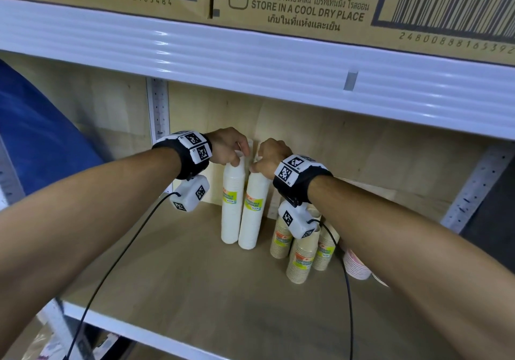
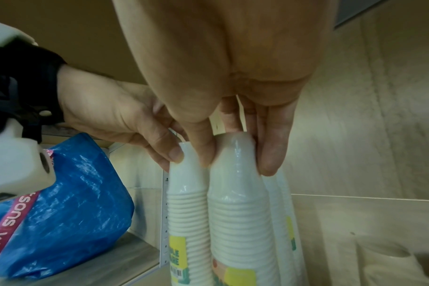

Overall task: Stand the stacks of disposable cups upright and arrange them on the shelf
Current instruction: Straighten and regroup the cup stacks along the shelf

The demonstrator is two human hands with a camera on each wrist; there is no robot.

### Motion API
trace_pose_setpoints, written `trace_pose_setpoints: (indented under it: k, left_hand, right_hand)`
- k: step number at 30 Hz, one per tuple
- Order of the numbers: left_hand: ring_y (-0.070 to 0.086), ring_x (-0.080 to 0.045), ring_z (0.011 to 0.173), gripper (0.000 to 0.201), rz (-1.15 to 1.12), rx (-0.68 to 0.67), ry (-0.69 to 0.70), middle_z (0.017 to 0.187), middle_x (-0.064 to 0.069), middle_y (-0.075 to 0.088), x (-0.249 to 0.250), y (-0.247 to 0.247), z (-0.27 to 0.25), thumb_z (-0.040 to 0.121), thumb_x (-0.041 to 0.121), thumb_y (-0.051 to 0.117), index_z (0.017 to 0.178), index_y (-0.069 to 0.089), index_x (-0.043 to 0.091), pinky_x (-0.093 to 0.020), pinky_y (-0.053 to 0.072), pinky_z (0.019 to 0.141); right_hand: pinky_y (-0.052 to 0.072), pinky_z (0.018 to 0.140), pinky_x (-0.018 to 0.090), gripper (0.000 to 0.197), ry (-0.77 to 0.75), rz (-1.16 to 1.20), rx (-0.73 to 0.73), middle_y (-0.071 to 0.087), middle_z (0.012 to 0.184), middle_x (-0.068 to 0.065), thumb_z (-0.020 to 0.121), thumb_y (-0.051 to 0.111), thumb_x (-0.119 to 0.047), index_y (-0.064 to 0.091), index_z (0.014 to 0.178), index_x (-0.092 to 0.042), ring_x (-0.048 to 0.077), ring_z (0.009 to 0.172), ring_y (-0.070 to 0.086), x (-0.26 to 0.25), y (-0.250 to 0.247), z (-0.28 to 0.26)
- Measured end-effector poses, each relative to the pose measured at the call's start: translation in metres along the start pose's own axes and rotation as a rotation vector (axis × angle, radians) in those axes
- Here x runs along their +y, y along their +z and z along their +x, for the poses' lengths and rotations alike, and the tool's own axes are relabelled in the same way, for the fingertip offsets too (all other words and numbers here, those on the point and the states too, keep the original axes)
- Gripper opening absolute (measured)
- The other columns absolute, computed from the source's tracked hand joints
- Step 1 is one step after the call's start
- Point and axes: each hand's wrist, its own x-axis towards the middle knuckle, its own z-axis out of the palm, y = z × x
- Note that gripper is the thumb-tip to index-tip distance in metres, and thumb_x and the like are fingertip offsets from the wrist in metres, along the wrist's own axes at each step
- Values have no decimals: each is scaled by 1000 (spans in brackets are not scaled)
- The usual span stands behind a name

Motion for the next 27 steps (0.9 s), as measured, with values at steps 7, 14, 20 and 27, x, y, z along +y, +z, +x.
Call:
trace_pose_setpoints:
  k: [7,14,20,27]
  left_hand:
    - [61,-24,100,30,-9,-1,-8,118,-5,60,-6,6,9,83,8,73,111,67,18,-27,53,66]
    - [62,-25,103,28,-52,17,-8,117,-6,62,-6,9,15,83,9,73,110,68,17,-21,51,58]
    - [63,-25,101,29,-76,16,-21,117,-7,61,-8,9,18,84,10,73,112,68,15,-30,58,70]
    - [62,-21,91,31,-65,-14,-22,115,-6,60,-3,5,18,82,11,75,110,66,18,-28,57,71]
  right_hand:
    - [52,75,30,39,-7,17,-1,64,109,9,80,74,-21,60,114,-7,25,96,64,2,5,6]
    - [46,69,27,40,-11,16,12,65,107,8,78,76,-23,63,112,-9,25,94,65,4,8,13]
    - [51,73,29,41,-5,-15,23,63,107,5,77,76,-25,62,113,-11,23,92,63,7,11,18]
    - [52,72,28,46,-24,-62,23,65,108,4,75,76,-32,62,114,-12,22,93,64,4,8,19]
